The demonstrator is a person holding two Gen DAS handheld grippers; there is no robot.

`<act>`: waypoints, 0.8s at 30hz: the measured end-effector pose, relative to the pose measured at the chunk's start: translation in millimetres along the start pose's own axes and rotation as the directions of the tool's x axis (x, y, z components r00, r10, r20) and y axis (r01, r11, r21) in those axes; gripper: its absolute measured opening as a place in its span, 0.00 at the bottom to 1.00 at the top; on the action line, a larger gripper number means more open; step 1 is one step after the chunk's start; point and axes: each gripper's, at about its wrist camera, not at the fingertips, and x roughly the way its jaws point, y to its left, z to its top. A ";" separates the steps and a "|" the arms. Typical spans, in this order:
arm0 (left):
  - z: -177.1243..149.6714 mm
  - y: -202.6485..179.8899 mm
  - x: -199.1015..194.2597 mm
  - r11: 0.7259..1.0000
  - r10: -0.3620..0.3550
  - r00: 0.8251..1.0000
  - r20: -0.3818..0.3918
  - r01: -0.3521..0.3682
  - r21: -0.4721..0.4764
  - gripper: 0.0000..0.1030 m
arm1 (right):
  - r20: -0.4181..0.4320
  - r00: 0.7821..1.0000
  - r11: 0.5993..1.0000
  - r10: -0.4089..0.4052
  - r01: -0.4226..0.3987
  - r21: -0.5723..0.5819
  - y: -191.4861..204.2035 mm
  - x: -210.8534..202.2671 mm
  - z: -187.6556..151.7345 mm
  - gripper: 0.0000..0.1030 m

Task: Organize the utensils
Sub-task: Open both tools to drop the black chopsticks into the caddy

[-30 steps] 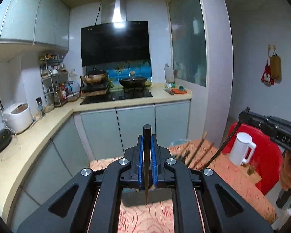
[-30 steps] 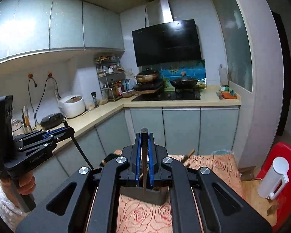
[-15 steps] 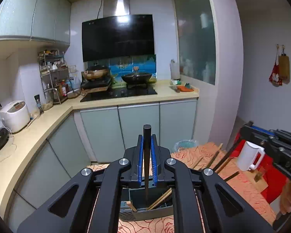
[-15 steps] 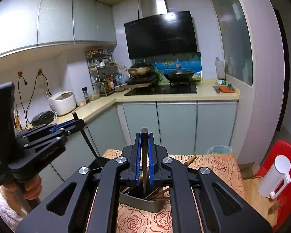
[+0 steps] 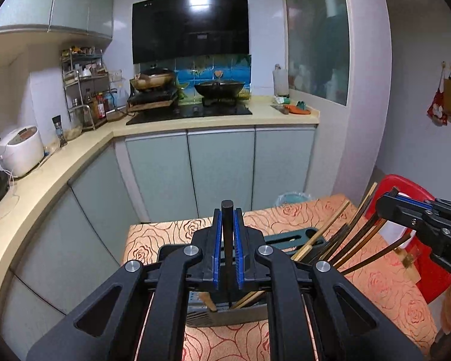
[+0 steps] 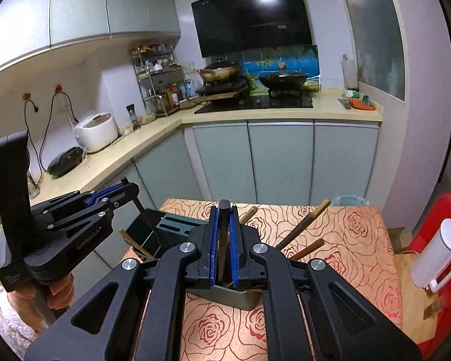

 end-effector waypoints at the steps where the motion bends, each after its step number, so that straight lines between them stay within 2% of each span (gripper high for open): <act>1: -0.7 0.8 -0.8 1.000 0.003 1.000 0.001 -0.003 -0.001 0.07 | -0.001 1.000 1.000 0.002 -0.002 0.001 1.5 0.1 -0.8 0.08; 4: 0.0 3.7 -5.8 1.000 -0.002 1.000 0.006 0.002 -0.013 0.13 | -0.002 1.000 1.000 -0.002 0.002 -0.011 4.6 1.2 -1.1 0.09; 5: 0.6 4.9 -7.8 1.000 -0.003 1.000 0.009 0.003 -0.017 0.23 | -0.002 1.000 1.000 -0.003 0.003 -0.013 5.2 0.5 -1.4 0.11; 6: 1.0 6.7 -11.8 1.000 0.001 1.000 0.020 0.000 -0.021 0.37 | -0.001 1.000 1.000 -0.006 0.006 -0.014 6.1 -0.2 -1.3 0.22; 7: 1.4 7.4 -14.4 1.000 0.005 1.000 0.029 -0.005 -0.022 0.42 | 0.003 1.000 1.000 -0.009 0.010 -0.013 6.4 -1.4 -1.5 0.32; 8: 1.5 8.1 -17.5 1.000 0.012 0.999 0.039 -0.011 -0.023 0.50 | 0.020 1.000 1.000 -0.019 0.019 -0.002 5.9 -4.7 -1.8 0.51; 9: 1.6 9.3 -21.3 1.000 0.016 0.999 0.049 -0.015 -0.023 0.54 | 0.033 0.999 1.000 -0.025 0.025 0.007 4.4 -7.1 -1.8 0.56; 15: -4.6 11.3 -41.1 1.000 0.020 0.997 0.075 -0.019 -0.023 0.76 | 0.054 0.998 0.999 -0.036 0.036 0.005 1.4 -20.2 -0.1 0.56; 17: -8.3 12.3 -46.8 0.999 0.019 0.997 0.079 -0.017 -0.029 0.81 | 0.062 0.997 0.999 -0.038 0.038 0.005 0.5 -26.2 -0.7 0.57; 24: -26.3 10.1 -61.4 0.999 0.030 0.997 0.068 -0.028 -0.035 0.86 | 0.078 0.995 0.998 -0.062 0.062 -0.002 -0.6 -40.5 -10.1 0.65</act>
